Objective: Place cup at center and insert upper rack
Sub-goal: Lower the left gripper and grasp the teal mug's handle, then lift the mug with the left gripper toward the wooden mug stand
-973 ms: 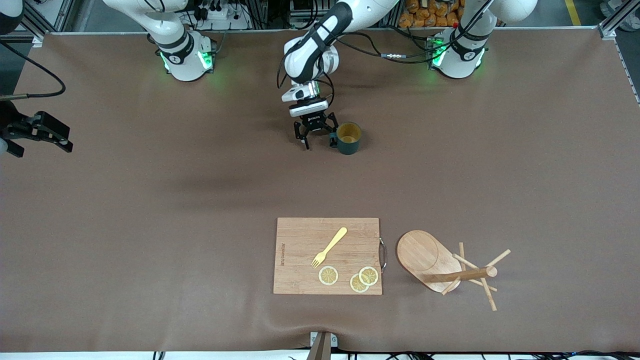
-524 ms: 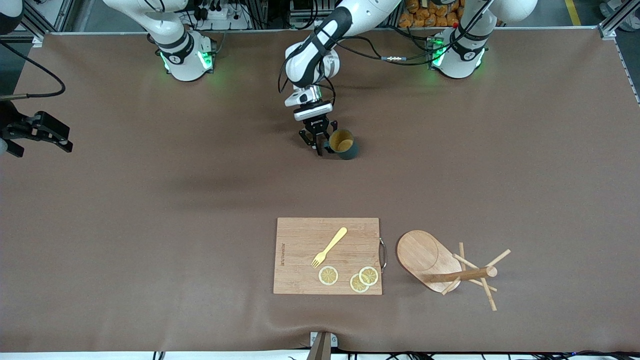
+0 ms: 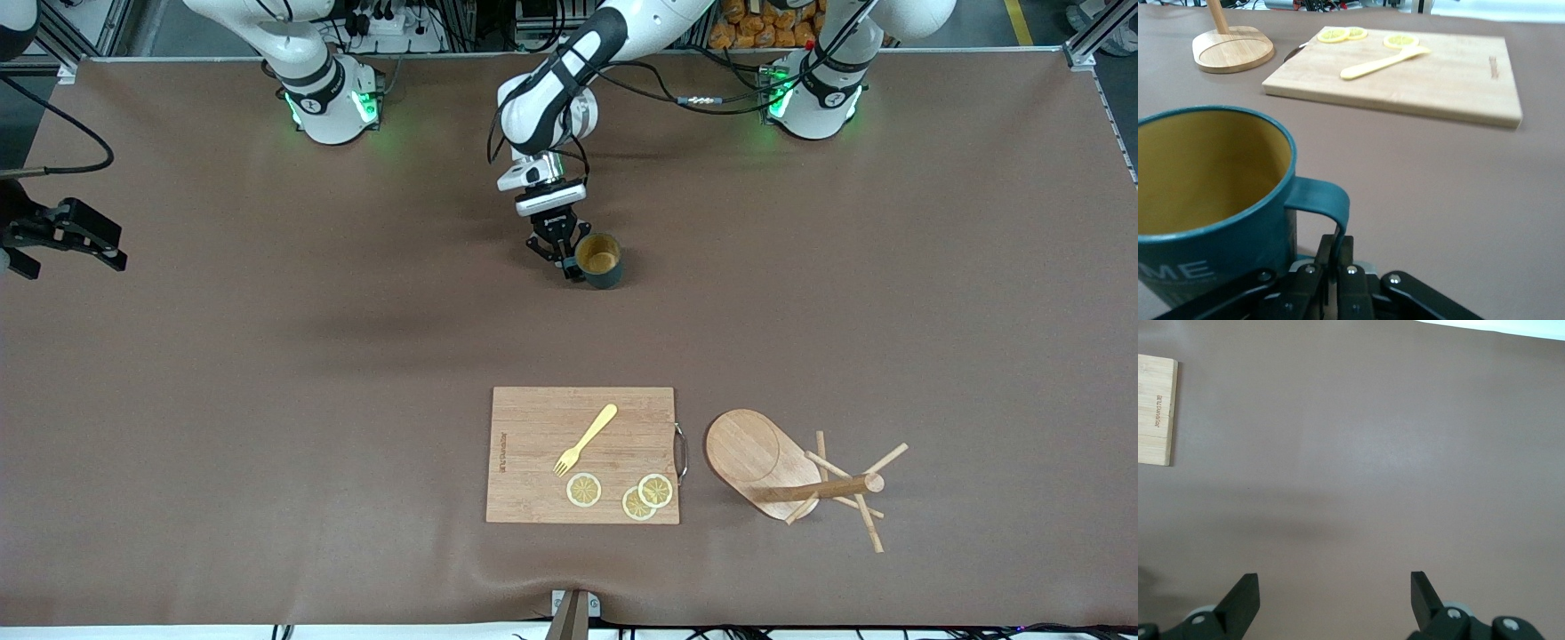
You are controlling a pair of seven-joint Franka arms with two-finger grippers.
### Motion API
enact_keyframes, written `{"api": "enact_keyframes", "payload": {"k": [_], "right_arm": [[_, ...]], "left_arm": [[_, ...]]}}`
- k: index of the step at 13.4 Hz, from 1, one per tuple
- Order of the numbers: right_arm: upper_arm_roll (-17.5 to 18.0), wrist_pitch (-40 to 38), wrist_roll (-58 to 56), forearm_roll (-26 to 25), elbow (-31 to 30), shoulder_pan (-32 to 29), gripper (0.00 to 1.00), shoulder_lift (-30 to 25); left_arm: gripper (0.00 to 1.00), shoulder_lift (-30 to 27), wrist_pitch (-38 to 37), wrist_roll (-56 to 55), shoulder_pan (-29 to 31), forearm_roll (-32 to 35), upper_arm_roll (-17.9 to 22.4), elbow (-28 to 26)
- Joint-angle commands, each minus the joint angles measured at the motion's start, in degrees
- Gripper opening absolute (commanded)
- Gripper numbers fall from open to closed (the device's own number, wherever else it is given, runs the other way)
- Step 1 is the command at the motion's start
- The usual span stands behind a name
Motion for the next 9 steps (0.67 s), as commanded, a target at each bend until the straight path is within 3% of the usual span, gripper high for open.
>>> {"api": "enact_keyframes", "payload": {"k": [1, 5, 9], "right_arm": [[0.5, -0.6, 0.8, -0.9, 0.0, -0.5, 1.00, -0.8], [0.5, -0.6, 0.8, -0.8, 0.0, -0.6, 1.00, -0.7], [0.5, -0.6, 0.8, -0.8, 0.0, -0.7, 1.00, -0.7]], "left_arm": [[0.00, -2.9, -0.5, 0.5, 2.8, -4.2, -0.2, 4.5], [0.00, -7.3, -0.5, 8.5, 10.1, -17.4, -0.3, 13.8], [0.00, -8.0, 0.2, 11.0, 18.4, -27.6, -1.0, 21.6]]}}
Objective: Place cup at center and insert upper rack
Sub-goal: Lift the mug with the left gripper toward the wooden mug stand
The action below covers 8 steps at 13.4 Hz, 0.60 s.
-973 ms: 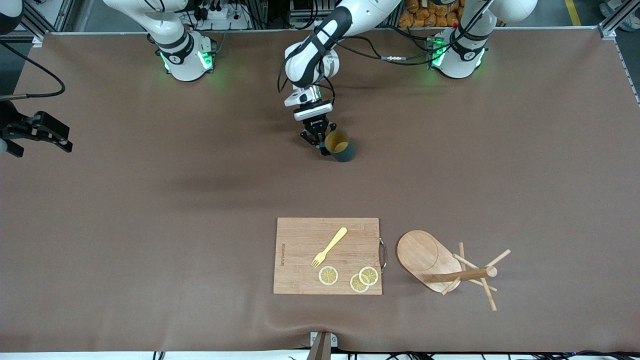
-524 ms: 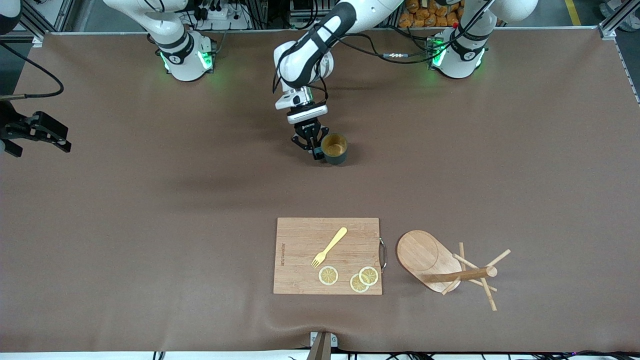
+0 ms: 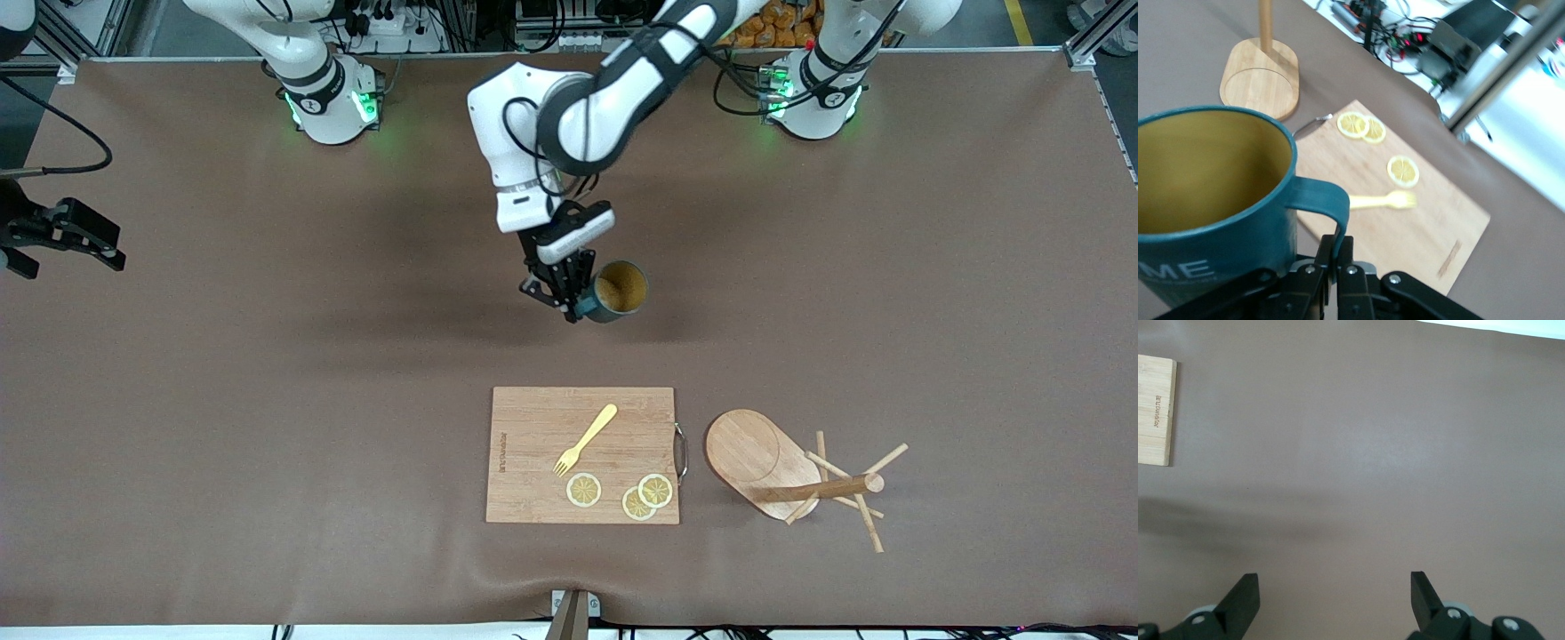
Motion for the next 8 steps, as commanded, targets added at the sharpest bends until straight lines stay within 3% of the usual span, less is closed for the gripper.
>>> {"api": "enact_keyframes", "payload": {"k": [1, 4, 8], "right_arm": [[0.5, -0.5, 0.8, -0.8, -0.1, -0.7, 1.00, -0.7], [0.5, -0.5, 0.8, -0.7, -0.1, -1.0, 1.00, -0.7], [0.5, -0.6, 0.8, -0.7, -0.1, -1.0, 1.00, -0.7]], "left_arm": [[0.00, 0.6, 0.7, 0.5, 4.5, -7.4, -1.1, 5.0], [0.00, -1.2, 5.3, 1.0, 9.5, -11.9, -1.3, 5.4], [0.00, -3.3, 5.9, 15.7, 14.5, -24.8, -1.3, 5.6]]}}
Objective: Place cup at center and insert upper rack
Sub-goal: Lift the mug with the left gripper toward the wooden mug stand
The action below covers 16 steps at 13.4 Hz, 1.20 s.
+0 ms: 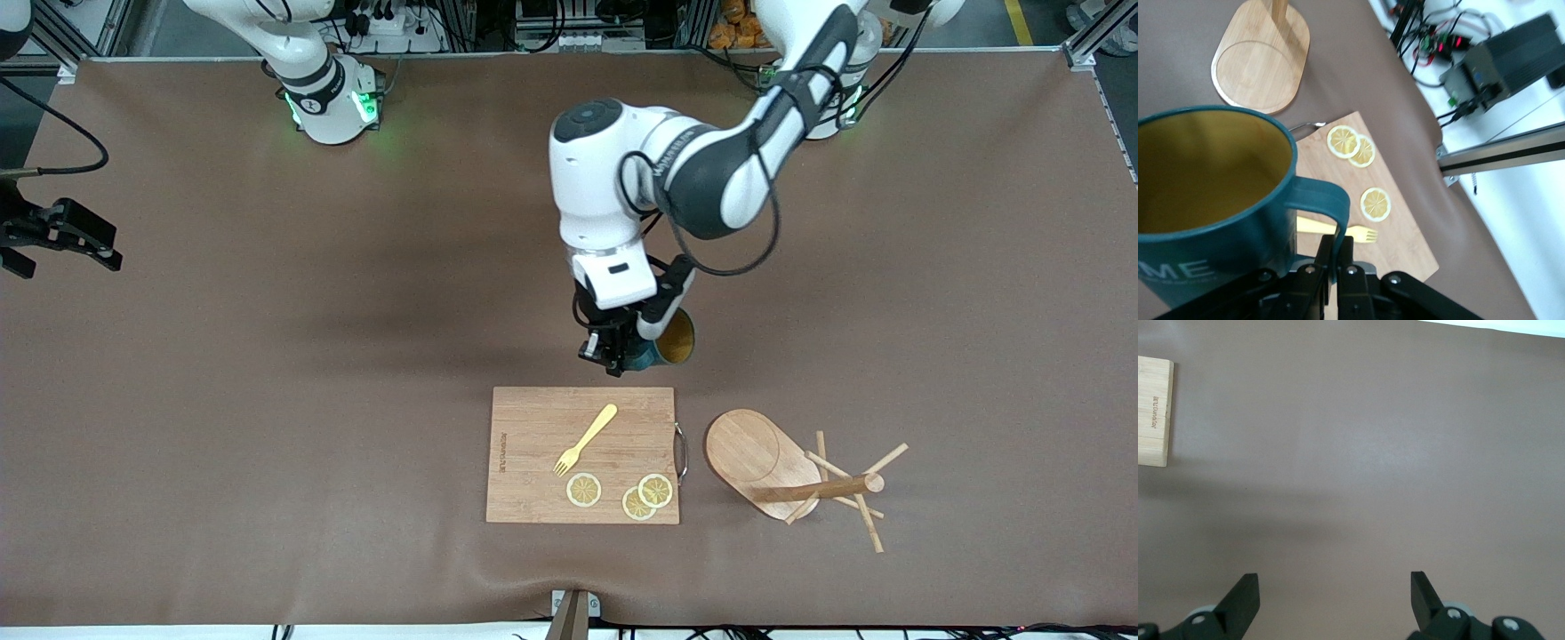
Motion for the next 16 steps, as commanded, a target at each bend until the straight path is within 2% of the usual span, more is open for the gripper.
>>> {"api": "enact_keyframes", "payload": {"k": [1, 4, 8, 13, 16], "right_arm": [[0.6, -0.6, 0.8, -0.7, -0.1, -0.6, 1.00, -0.7], [0.6, -0.6, 0.8, -0.7, -0.1, -0.6, 1.00, -0.7], [0.6, -0.6, 0.8, -0.7, -0.1, -0.6, 1.00, -0.7], [0.6, -0.7, 0.8, -0.6, -0.2, -0.7, 1.00, -0.7], [0.6, -0.6, 0.8, -0.6, -0.1, -0.7, 1.00, -0.7]], "left_arm": [[0.00, -2.2, 0.2, 8.1, 4.1, -6.5, -0.8, -0.4], [0.00, -3.2, 0.2, 17.7, 8.7, -14.8, -0.8, -0.5], [0.00, -3.5, 1.7, 28.2, 15.1, -29.9, -0.7, -0.5], [0.00, -1.3, 9.6, 38.6, 19.8, -43.7, -0.4, -0.6], [0.00, 0.2, 14.1, 43.2, 20.6, -53.3, -0.1, -0.7]]}}
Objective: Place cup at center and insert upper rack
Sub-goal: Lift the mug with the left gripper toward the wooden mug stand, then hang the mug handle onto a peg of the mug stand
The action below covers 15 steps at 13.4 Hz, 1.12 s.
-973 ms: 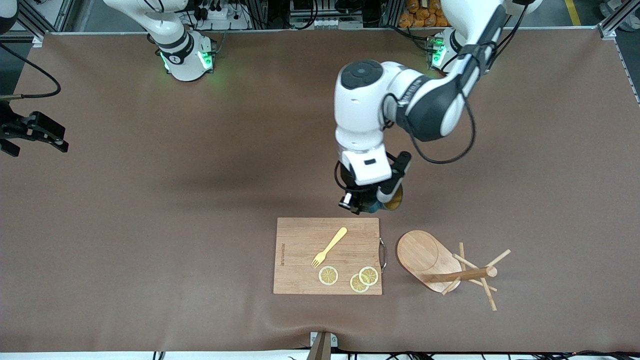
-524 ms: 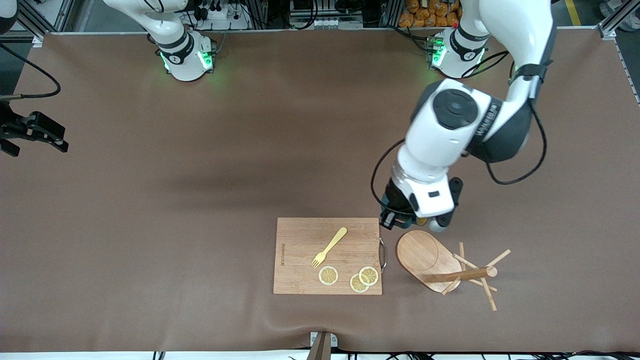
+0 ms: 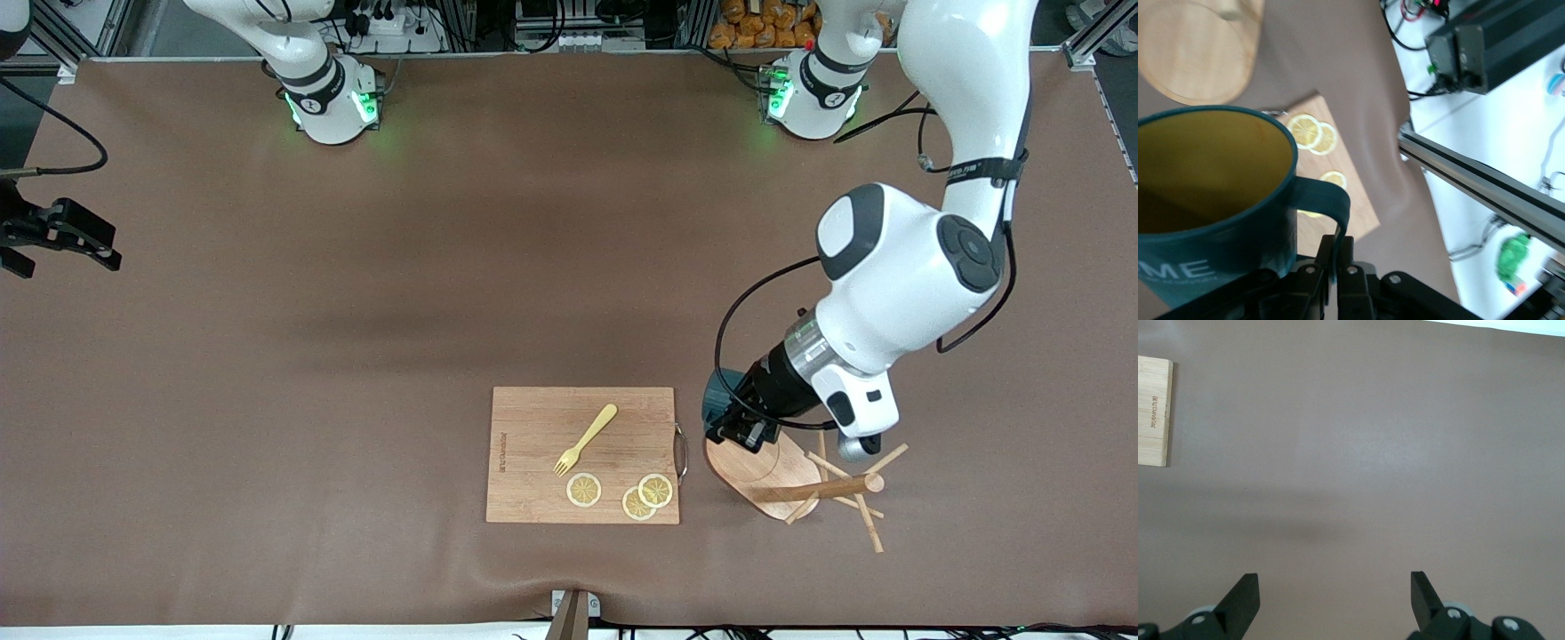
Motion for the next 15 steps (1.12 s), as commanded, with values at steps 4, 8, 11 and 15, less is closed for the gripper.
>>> {"api": "enact_keyframes", "payload": {"k": [4, 8, 11, 15], "right_arm": [[0.5, -0.7, 0.8, -0.5, -0.2, -0.6, 1.00, -0.8], [0.6, -1.0, 0.8, -0.4, -0.2, -0.5, 1.00, -0.8], [0.6, -1.0, 0.8, -0.4, -0.2, -0.5, 1.00, -0.8], [0.6, -1.0, 0.8, -0.4, -0.2, -0.5, 1.00, -0.8]], "left_arm": [[0.00, 3.1, 10.5, 2.2, 2.2, -8.6, -0.2, -0.2], [0.00, 3.8, 12.4, 2.4, 3.0, -10.4, -0.1, -0.5], [0.00, 3.5, 12.4, 2.2, 5.3, -10.5, -0.2, -0.7], [0.00, 4.4, 12.4, 2.2, 5.9, -10.5, -0.1, -0.9]]}}
